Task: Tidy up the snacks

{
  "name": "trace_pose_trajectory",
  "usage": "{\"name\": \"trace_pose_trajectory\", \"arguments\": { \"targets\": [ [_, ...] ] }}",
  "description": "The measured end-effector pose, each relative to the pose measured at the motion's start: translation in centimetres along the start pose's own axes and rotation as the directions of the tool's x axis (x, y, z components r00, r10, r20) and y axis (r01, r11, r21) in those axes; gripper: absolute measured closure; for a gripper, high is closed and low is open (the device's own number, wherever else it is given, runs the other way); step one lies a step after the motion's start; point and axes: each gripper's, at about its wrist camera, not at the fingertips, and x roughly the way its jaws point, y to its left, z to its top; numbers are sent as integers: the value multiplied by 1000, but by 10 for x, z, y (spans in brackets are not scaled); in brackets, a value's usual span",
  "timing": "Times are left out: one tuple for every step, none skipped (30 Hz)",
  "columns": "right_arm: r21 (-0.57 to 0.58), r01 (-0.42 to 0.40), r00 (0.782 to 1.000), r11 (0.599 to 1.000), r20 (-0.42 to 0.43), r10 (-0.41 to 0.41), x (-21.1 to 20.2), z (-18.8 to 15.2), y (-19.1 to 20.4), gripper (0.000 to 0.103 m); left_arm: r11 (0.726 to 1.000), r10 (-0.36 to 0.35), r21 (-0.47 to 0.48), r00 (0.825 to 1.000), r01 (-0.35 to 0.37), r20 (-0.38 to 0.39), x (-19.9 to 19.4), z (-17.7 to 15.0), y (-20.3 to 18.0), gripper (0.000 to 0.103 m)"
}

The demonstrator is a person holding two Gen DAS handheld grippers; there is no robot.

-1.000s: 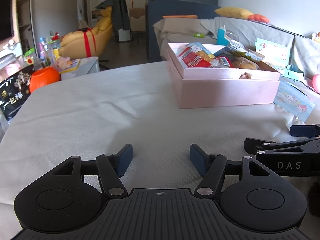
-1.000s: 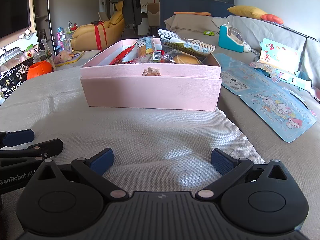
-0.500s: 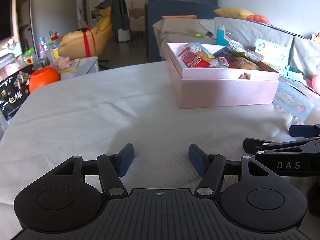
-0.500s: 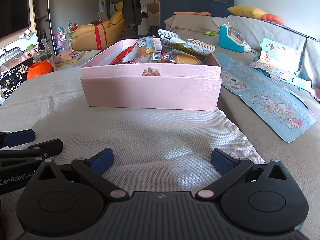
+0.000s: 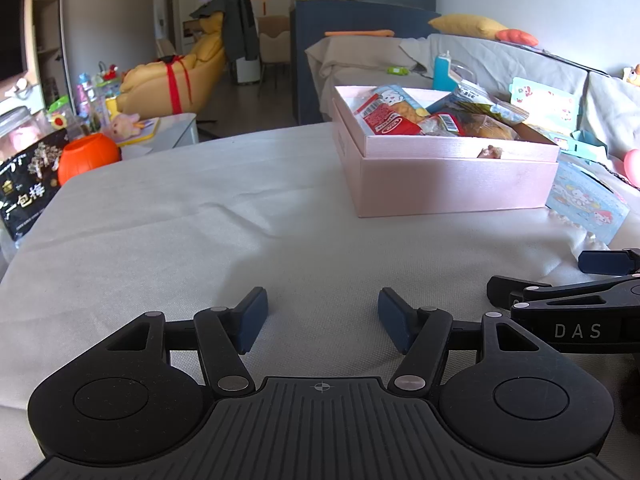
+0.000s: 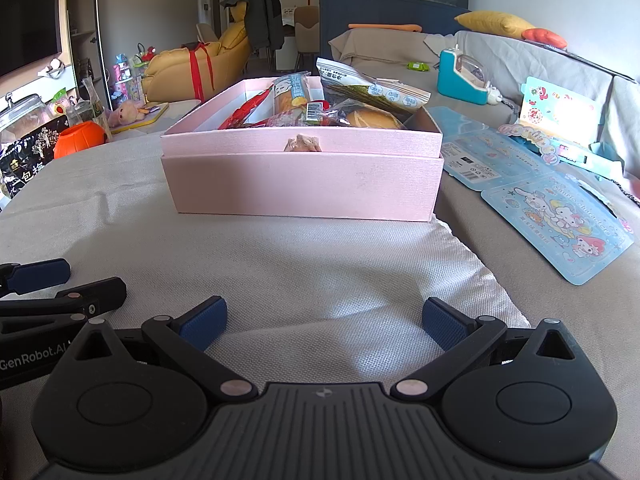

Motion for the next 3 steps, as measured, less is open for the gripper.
{"name": "trace_pose_trajectory", "arguments": {
  "targets": [
    [2,-2,1000,1000,0,2,0,0,0,0,1000,1,0,1000,-1,0,0,0,0,35],
    [2,-1,1000,1000,0,1,0,0,0,0,1000,3,2,1000,-3,2,0,0,0,35],
    [0,0,1000,1000,0,0,0,0,0,0,1000,5,5,1000,-5,3,-1,-1,-1,36]
  ]
}}
